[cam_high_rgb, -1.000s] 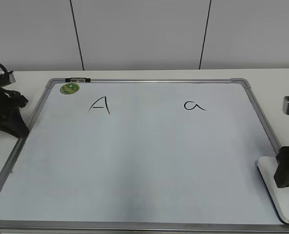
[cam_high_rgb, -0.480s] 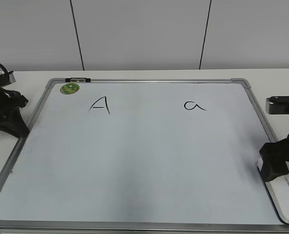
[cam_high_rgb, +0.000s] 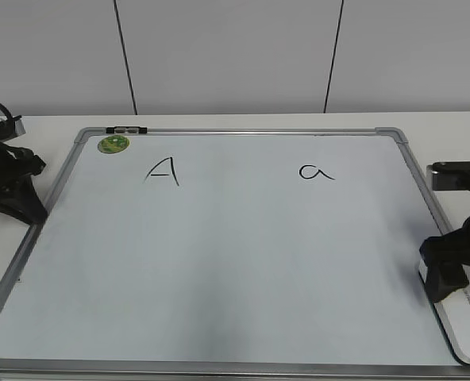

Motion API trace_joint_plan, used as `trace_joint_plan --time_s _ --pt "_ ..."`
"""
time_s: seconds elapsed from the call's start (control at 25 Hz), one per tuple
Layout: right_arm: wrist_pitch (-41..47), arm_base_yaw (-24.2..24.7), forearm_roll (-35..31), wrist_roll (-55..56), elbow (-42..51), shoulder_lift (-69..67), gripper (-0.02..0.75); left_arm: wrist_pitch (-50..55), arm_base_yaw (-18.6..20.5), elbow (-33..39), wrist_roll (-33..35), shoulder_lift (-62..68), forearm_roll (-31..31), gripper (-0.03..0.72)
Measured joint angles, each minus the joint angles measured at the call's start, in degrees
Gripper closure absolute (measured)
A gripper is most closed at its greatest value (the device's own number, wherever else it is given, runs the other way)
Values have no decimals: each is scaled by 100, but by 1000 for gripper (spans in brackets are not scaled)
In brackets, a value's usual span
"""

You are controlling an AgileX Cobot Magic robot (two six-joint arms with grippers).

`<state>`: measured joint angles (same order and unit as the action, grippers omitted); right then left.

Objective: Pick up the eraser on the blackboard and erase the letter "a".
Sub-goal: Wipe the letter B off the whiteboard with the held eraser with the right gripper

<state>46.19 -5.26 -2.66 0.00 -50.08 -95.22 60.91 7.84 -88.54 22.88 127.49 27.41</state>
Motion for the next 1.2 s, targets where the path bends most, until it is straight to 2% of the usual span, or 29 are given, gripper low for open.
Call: trace_joint_plan --time_s 0.28,0.84,1.2 --pt "358 0 41 0 0 -24 110 -11 0 0 0 0 0 649" --pt "188 0 87 121 0 -316 132 -11 0 0 0 0 0 649" --pt "106 0 99 154 -5 -316 199 -19 0 0 0 0 0 649"
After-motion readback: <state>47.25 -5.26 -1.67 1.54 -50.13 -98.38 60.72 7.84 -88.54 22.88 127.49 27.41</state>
